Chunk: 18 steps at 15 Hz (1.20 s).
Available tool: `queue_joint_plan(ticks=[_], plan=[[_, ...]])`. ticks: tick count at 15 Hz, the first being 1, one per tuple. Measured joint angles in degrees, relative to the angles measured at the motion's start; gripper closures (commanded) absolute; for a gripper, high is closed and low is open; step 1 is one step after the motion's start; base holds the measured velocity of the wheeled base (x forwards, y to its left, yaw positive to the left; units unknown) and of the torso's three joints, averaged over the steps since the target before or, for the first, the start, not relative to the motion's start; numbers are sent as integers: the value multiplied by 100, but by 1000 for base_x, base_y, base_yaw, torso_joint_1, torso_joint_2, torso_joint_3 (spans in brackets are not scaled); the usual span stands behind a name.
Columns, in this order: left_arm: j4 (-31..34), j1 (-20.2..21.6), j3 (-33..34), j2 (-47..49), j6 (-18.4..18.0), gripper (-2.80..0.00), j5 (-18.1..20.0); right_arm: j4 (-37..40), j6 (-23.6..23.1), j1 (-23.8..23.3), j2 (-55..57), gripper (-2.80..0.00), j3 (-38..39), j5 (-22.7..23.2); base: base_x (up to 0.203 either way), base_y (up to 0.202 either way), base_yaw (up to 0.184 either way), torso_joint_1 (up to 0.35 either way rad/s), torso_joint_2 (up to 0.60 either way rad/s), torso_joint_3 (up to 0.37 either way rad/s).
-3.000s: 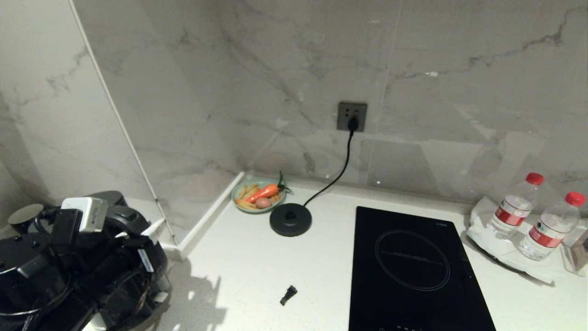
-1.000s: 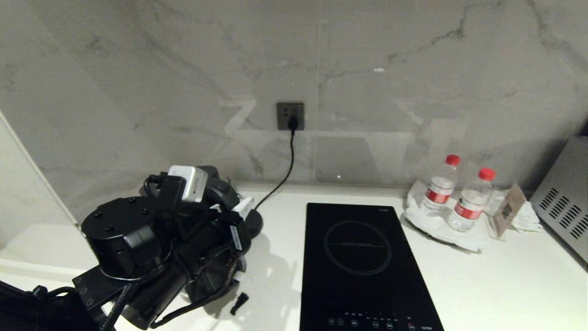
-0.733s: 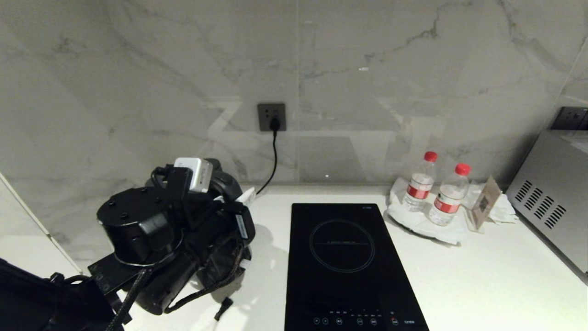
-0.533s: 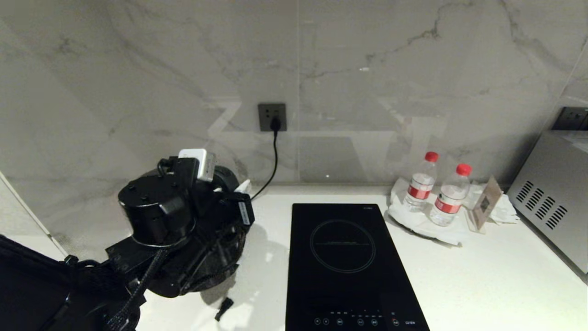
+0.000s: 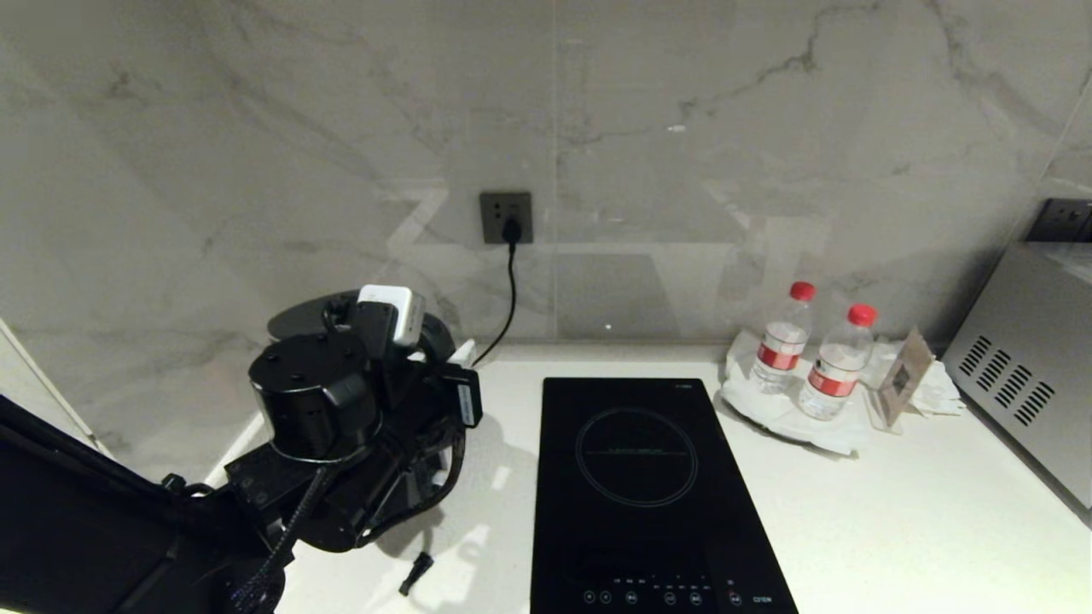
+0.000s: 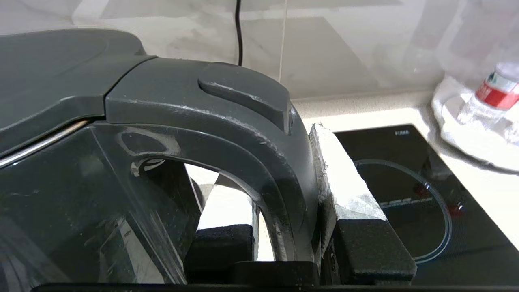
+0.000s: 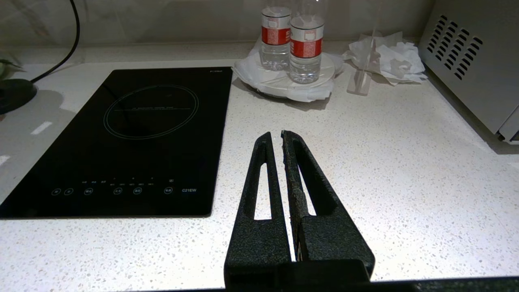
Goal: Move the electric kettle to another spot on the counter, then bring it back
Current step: Place it on the power base
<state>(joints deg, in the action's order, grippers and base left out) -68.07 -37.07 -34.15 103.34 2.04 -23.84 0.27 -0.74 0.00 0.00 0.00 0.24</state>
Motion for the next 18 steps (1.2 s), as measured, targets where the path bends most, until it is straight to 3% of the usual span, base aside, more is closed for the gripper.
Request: queue_joint_plan(ticks=[11,18], plan=[[-17,143,-197,293,-34,0,-13,-1,0,0,0,0,0,0,0,0,0,0,0,0],[162,402,-1196,939,-62,0,-93,0,0,0,0,0,0,-2,0,0,0,0,0,0]])
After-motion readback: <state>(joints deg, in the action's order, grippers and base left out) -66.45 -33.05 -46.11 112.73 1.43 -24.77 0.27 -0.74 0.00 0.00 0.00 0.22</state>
